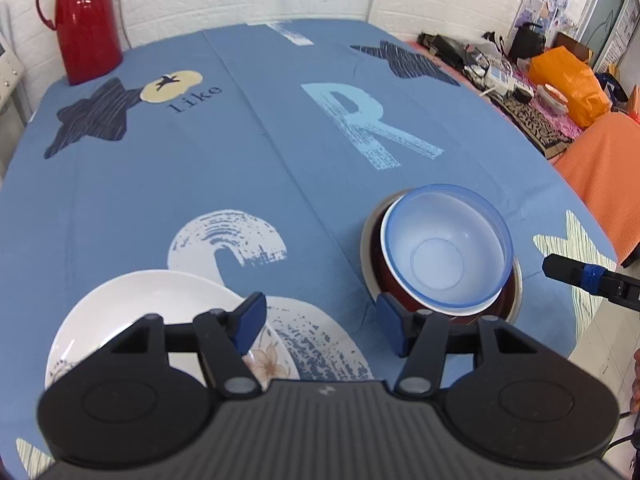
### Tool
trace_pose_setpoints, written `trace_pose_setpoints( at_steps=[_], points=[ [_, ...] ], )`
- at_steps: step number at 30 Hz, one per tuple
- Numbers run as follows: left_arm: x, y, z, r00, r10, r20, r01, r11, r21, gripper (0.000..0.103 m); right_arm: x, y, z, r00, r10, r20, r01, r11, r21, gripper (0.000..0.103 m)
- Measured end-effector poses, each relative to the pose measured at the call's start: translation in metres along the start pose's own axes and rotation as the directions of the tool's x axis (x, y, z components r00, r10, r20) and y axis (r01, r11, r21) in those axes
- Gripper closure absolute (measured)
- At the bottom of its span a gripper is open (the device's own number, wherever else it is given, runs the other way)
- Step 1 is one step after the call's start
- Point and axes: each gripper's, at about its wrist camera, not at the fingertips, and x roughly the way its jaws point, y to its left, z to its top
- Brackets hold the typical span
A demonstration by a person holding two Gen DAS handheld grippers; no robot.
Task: Organize plates and bowls
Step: 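Pinch the steel bowl rim holding the nested bowls with the right gripper, then carry the nested bowls with the right gripper over the plate stack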
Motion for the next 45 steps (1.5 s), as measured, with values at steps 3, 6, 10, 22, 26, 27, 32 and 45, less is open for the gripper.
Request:
trace_pose_setpoints(
  at_steps=[3, 6, 10, 22, 26, 27, 32, 45],
  points=[
    [0.013, 0.000, 0.007, 1.000, 0.023, -0.017, -0.023, 1.000, 0.007, 0.044, 0.002, -0.002, 0.000, 1.000, -0.007, -0.005, 0.007, 1.000, 0.003, 0.072],
    [0.026, 0.005, 0.012, 0.999, -0.006, -0.054, 0.004, 0.999, -0.035, 0.044, 0.002, -0.005, 0.002, 1.000, -0.012, -0.005, 0.012, 1.000, 0.003, 0.072],
    [0.030, 0.006, 0.016, 0.998, -0.023, -0.055, 0.019, 0.998, -0.059, 0.042, 0.003, -0.013, 0.004, 1.000, -0.015, -0.001, 0.015, 0.999, 0.029, 0.072],
    [0.048, -0.001, 0.020, 0.996, -0.001, -0.088, -0.004, 0.999, -0.051, 0.037, 0.027, -0.010, 0.014, 0.997, -0.049, -0.063, 0.047, 0.998, -0.042, 0.071],
    [0.051, 0.000, 0.017, 0.996, -0.010, -0.086, 0.005, 0.998, -0.060, 0.037, 0.042, 0.000, 0.021, 0.992, -0.079, -0.100, 0.065, 0.989, -0.135, 0.070],
    [0.051, 0.001, 0.017, 0.996, -0.013, -0.085, 0.007, 0.998, -0.060, 0.037, 0.046, 0.004, 0.023, 0.989, -0.094, -0.111, 0.075, 0.985, -0.157, 0.070],
    [0.052, 0.004, 0.017, 0.996, -0.029, -0.086, 0.023, 0.997, -0.068, 0.035, 0.067, 0.020, 0.028, 0.966, -0.154, -0.207, 0.088, 0.951, -0.296, 0.070],
    [0.056, 0.012, 0.018, 0.994, -0.063, -0.085, 0.056, 0.995, -0.083, 0.034, 0.087, 0.017, 0.033, 0.946, -0.172, -0.273, 0.079, 0.944, -0.322, 0.060]
  ],
)
